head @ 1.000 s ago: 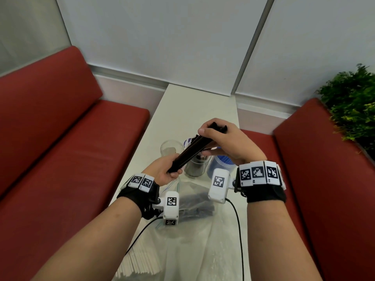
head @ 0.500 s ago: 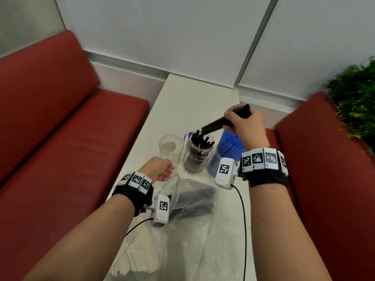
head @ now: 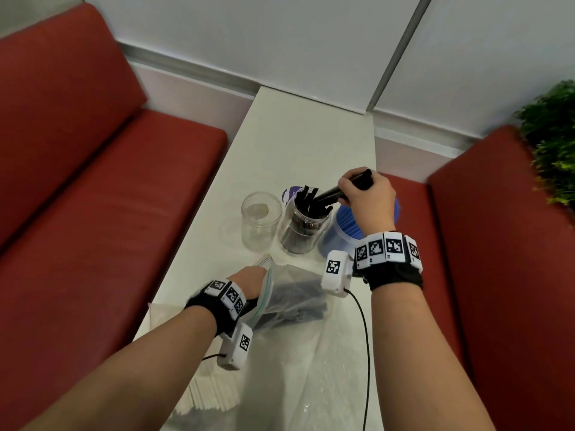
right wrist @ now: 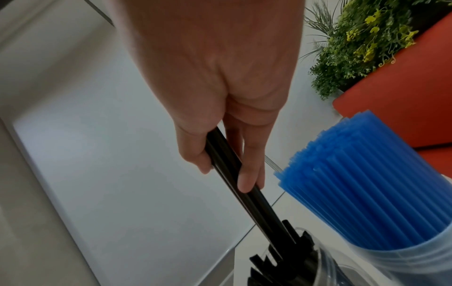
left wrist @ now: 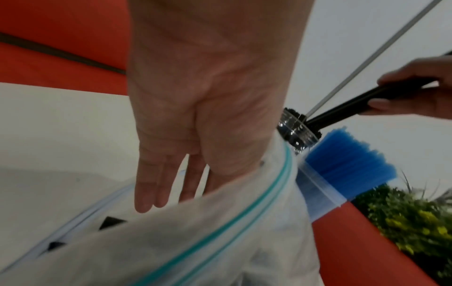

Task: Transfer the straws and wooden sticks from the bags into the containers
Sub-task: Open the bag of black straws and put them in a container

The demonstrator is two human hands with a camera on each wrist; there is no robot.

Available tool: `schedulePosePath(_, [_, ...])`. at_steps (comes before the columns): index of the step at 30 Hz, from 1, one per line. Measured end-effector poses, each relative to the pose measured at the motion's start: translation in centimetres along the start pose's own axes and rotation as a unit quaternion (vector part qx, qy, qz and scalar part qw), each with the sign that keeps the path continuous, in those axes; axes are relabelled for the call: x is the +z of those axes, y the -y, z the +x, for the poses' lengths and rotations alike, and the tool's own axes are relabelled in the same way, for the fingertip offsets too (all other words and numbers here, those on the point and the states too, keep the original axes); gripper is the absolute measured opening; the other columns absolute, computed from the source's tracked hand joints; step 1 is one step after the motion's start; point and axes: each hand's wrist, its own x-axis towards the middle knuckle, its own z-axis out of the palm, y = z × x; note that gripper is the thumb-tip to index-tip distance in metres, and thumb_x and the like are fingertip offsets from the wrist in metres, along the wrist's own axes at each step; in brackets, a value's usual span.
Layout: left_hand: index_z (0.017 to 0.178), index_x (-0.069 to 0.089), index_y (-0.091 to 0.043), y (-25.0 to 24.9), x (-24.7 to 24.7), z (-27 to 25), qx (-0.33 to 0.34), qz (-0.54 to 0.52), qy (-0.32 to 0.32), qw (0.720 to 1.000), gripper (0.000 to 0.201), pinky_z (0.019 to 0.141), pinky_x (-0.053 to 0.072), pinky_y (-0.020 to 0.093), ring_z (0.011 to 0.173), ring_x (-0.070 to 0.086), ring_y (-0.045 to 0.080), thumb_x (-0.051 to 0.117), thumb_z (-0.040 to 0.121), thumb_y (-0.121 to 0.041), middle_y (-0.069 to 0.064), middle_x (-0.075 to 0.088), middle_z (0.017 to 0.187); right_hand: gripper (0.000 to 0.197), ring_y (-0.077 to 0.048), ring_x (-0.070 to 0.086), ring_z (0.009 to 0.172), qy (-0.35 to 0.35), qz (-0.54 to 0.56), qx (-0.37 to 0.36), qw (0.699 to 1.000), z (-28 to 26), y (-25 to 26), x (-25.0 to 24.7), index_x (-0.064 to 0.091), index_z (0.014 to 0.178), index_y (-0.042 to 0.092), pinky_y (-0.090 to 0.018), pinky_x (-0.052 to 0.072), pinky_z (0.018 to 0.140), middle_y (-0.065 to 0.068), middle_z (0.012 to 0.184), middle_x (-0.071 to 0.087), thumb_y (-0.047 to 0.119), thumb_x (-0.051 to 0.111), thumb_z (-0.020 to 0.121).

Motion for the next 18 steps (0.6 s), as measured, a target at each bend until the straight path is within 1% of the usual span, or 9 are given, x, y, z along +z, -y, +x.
schedulePosePath(2, [0.122, 0.058, -0.001, 0.3, 0.9, 0.4, 0.01, 0.019, 0.029, 0.999, 0.028, 0.093, 0.045, 0.03, 0.115, 0.059, 0.029, 0.048, 0.099, -0.014, 0.015, 0.061, 0.126, 0.008, -0.034, 0.072, 0.086, 0.019, -0.03, 0.004, 0.999, 0.2, -0.8, 0.5, 0.073, 0.093, 0.0, -0.041, 0.064, 0.076, -0.017, 0.088, 0.073, 0.0, 0.067, 0.087])
schedulePosePath(5, [0.136, 0.048, -0.002, 1.5, 2.4, 0.8, -0.021, 0.011, 0.027, 0.999, 0.04, 0.102, 0.044, 0.033, 0.122, 0.054, 0.028, 0.054, 0.097, -0.011, 0.014, 0.055, 0.135, 0.008, -0.029, 0.071, 0.085, 0.051, -0.068, 0.019, 0.996, 0.9, -2.0, 1.4, 0.073, 0.092, 0.003, -0.048, 0.062, 0.081, -0.011, 0.085, 0.072, 0.002, 0.068, 0.086])
schedulePosePath(8, [0.144, 0.037, -0.005, 2.0, 3.5, 0.5, -0.05, 0.025, -0.022, 0.998, 0.047, 0.102, 0.044, 0.035, 0.124, 0.053, 0.029, 0.05, 0.099, -0.011, 0.015, 0.051, 0.139, 0.013, -0.023, 0.069, 0.096, 0.087, -0.114, 0.033, 0.989, 1.6, -2.8, 2.4, 0.073, 0.1, 0.007, -0.038, 0.059, 0.09, -0.005, 0.095, 0.071, 0.01, 0.073, 0.087])
schedulePosePath(9, [0.144, 0.035, -0.005, 2.1, 3.8, 0.4, -0.055, 0.033, -0.039, 0.997, 0.046, 0.102, 0.044, 0.035, 0.124, 0.053, 0.03, 0.047, 0.1, -0.01, 0.016, 0.05, 0.139, 0.019, -0.019, 0.068, 0.096, 0.09, -0.122, 0.03, 0.988, 1.8, -3.1, 2.7, 0.071, 0.105, 0.01, -0.031, 0.057, 0.089, -0.003, 0.099, 0.069, 0.014, 0.075, 0.087])
schedulePosePath(11, [0.144, 0.036, -0.005, 2.2, 4.1, 0.3, -0.054, 0.047, -0.057, 0.996, 0.044, 0.101, 0.044, 0.034, 0.123, 0.053, 0.03, 0.044, 0.101, -0.008, 0.016, 0.05, 0.139, 0.031, -0.01, 0.064, 0.092, 0.07, -0.11, 0.011, 0.991, 2.0, -3.3, 3.1, 0.066, 0.116, 0.019, -0.019, 0.052, 0.079, 0.0, 0.105, 0.064, 0.02, 0.076, 0.087])
schedulePosePath(12, [0.142, 0.038, -0.004, 2.2, 4.2, 0.4, -0.05, 0.051, -0.059, 0.996, 0.042, 0.101, 0.044, 0.035, 0.123, 0.053, 0.03, 0.043, 0.101, -0.007, 0.016, 0.051, 0.138, 0.035, -0.01, 0.063, 0.095, 0.049, -0.1, -0.01, 0.994, 1.9, -3.3, 3.2, 0.063, 0.12, 0.021, -0.018, 0.05, 0.079, 0.0, 0.109, 0.064, 0.02, 0.074, 0.088])
schedulePosePath(15, [0.138, 0.046, -0.004, 2.5, 4.2, 0.6, -0.04, 0.058, -0.048, 0.996, 0.038, 0.102, 0.044, 0.035, 0.122, 0.054, 0.029, 0.045, 0.1, -0.007, 0.015, 0.054, 0.135, 0.038, -0.017, 0.056, 0.123, 0.014, -0.116, -0.103, 0.988, 1.4, -3.6, 4.3, 0.058, 0.133, 0.018, -0.025, 0.044, 0.101, -0.004, 0.13, 0.062, 0.013, 0.061, 0.095])
schedulePosePath(17, [0.135, 0.049, -0.002, 2.6, 4.0, 0.8, -0.037, 0.064, -0.041, 0.996, 0.036, 0.102, 0.044, 0.035, 0.122, 0.054, 0.029, 0.045, 0.1, -0.008, 0.015, 0.055, 0.134, 0.045, -0.023, 0.037, 0.145, 0.052, -0.185, -0.141, 0.971, 0.9, -4.3, 5.4, 0.045, 0.148, 0.013, -0.028, 0.029, 0.118, -0.009, 0.153, 0.046, 0.015, 0.05, 0.103])
schedulePosePath(18, [0.134, 0.049, 0.0, 2.7, 3.9, 0.9, -0.039, 0.065, -0.038, 0.996, 0.035, 0.102, 0.044, 0.036, 0.122, 0.054, 0.029, 0.045, 0.1, -0.009, 0.015, 0.056, 0.134, 0.05, -0.027, 0.022, 0.153, 0.081, -0.245, -0.148, 0.955, 0.6, -4.9, 6.0, 0.035, 0.155, 0.011, -0.034, 0.019, 0.124, -0.011, 0.162, 0.032, 0.021, 0.045, 0.107])
